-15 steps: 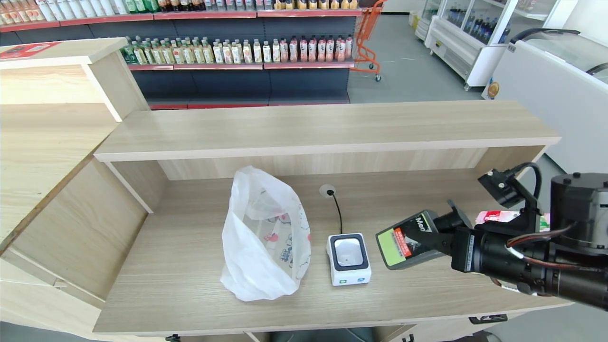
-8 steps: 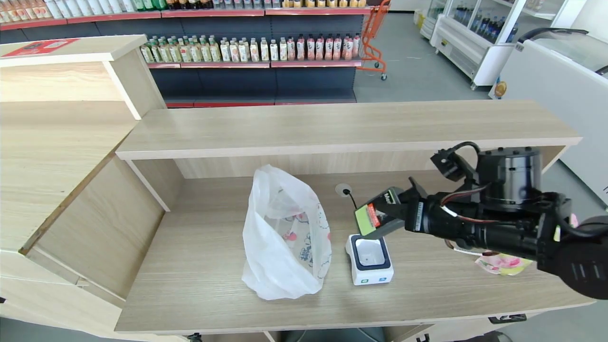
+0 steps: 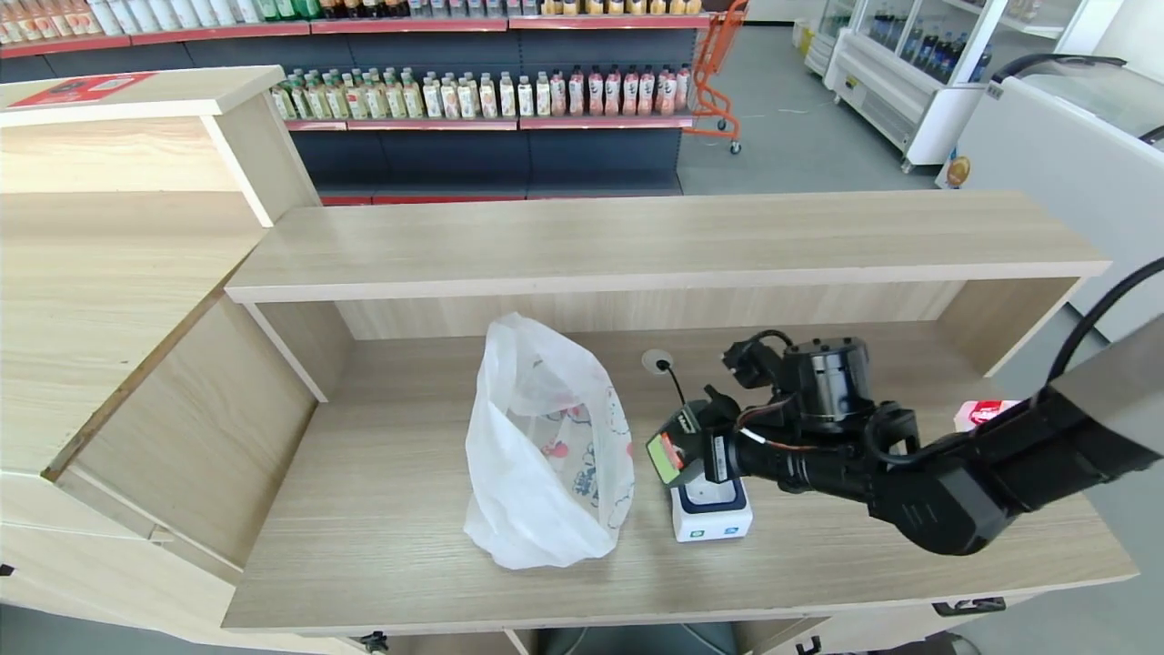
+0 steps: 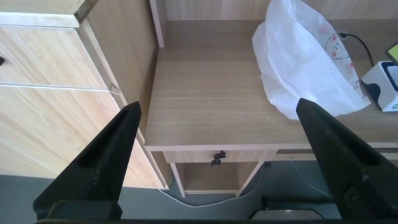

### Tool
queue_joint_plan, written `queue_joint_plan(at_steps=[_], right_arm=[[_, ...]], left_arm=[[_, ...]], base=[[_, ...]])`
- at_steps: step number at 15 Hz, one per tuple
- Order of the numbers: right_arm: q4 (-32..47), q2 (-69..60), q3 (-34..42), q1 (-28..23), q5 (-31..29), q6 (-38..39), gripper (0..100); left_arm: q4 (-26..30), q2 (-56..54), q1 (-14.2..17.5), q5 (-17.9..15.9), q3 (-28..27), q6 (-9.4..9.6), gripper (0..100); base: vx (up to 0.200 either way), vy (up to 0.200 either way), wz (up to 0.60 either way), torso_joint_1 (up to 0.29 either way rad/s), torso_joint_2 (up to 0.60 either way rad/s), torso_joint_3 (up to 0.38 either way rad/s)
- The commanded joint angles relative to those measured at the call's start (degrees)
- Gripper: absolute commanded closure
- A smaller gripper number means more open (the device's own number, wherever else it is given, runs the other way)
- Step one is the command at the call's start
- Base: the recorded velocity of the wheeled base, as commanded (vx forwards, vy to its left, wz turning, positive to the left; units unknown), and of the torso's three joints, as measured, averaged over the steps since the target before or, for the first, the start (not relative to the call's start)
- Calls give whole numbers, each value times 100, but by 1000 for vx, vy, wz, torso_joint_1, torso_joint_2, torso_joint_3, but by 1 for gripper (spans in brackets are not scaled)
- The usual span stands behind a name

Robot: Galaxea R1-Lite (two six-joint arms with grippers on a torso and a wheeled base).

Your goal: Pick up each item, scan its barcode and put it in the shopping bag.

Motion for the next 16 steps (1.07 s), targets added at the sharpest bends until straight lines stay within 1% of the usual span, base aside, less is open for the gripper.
queue_joint_plan(at_steps=[1, 3, 6, 7, 9, 10, 12, 16], right_arm=[[-12, 790, -459, 133, 6, -482, 100], [-12, 1239, -1056, 221, 6, -886, 100], [41, 1687, -1838, 450, -3, -1009, 100], [50, 1828, -2076, 494, -12, -1167, 100], [67, 2153, -2392, 494, -21, -1721, 100], [76, 2258, -2489, 485, -161, -1985, 100], [76, 2443, -2665, 520, -487, -2081, 100], [94, 2662, -3043, 599, -469, -2055, 100]], left_arm=[[0, -2, -4, 1, 0, -1, 0], [0, -2, 5, 1, 0, -1, 0], [0, -2, 5, 1, 0, -9, 0], [0, -2, -4, 1, 0, -1, 0], [0, -2, -4, 1, 0, -1, 0], [0, -2, 5, 1, 0, -9, 0], [0, -2, -4, 1, 0, -1, 0], [0, -2, -4, 1, 0, -1, 0]], base=[[0, 0, 0, 0, 0, 0], [0, 0, 0, 0, 0, 0], [0, 0, 0, 0, 0, 0], [0, 0, 0, 0, 0, 0], [0, 0, 0, 0, 0, 0], [0, 0, 0, 0, 0, 0], [0, 0, 0, 0, 0, 0], [0, 0, 0, 0, 0, 0]])
